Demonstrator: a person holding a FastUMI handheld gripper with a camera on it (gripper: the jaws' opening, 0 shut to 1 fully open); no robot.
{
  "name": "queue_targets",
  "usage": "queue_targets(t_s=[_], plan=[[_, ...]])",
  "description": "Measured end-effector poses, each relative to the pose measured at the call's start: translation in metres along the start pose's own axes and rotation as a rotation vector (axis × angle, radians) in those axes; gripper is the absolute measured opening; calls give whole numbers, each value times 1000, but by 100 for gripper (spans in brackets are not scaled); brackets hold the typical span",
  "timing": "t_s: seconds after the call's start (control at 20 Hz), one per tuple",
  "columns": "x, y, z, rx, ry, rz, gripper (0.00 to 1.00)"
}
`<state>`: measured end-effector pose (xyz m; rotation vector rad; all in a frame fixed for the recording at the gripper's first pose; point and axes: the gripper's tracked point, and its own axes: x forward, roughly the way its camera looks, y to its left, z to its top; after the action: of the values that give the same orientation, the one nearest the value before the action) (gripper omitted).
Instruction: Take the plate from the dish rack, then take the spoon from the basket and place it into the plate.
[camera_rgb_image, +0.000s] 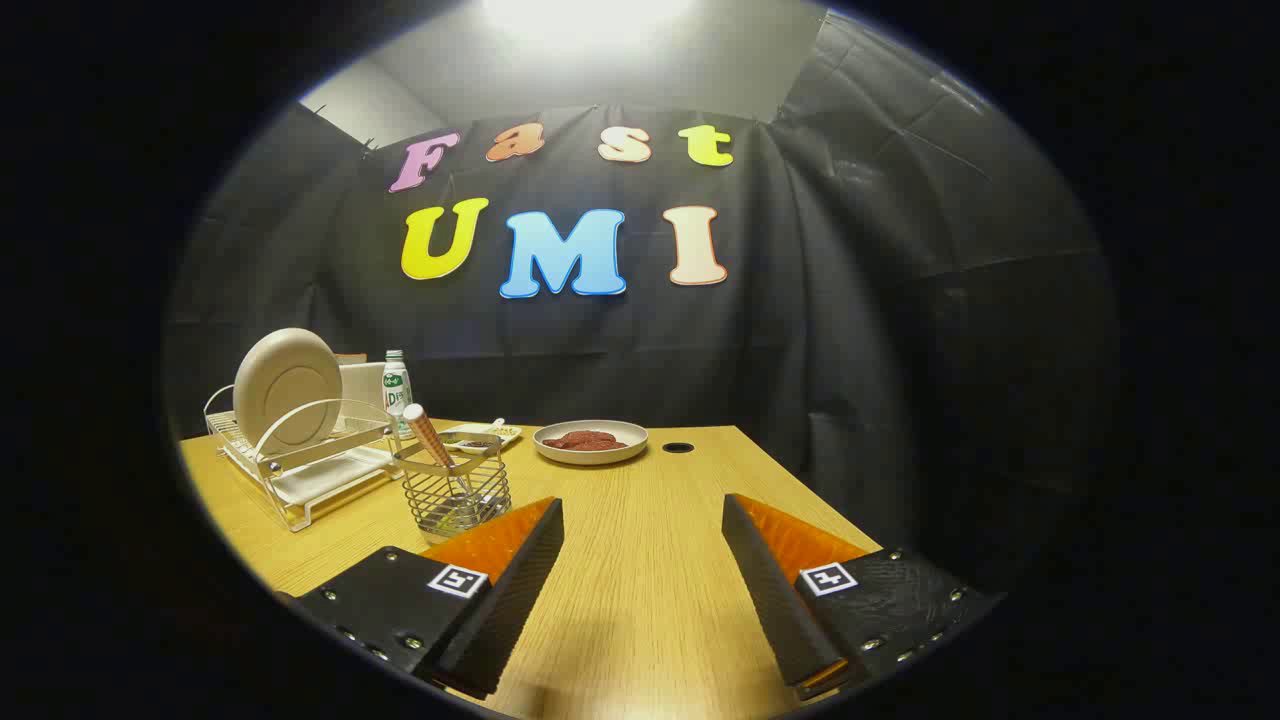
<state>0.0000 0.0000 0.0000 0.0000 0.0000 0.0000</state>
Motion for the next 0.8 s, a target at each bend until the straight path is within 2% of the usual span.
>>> queue_targets(t_s=[0.2,0.4,0.5,0.8], plan=[[31,-1,4,21,-5,3,98],[70,-2,46,19,-100,8,98],[78,-1,73,-22,-122,-5,98],[35,20,154,-116,-141,-69,98]])
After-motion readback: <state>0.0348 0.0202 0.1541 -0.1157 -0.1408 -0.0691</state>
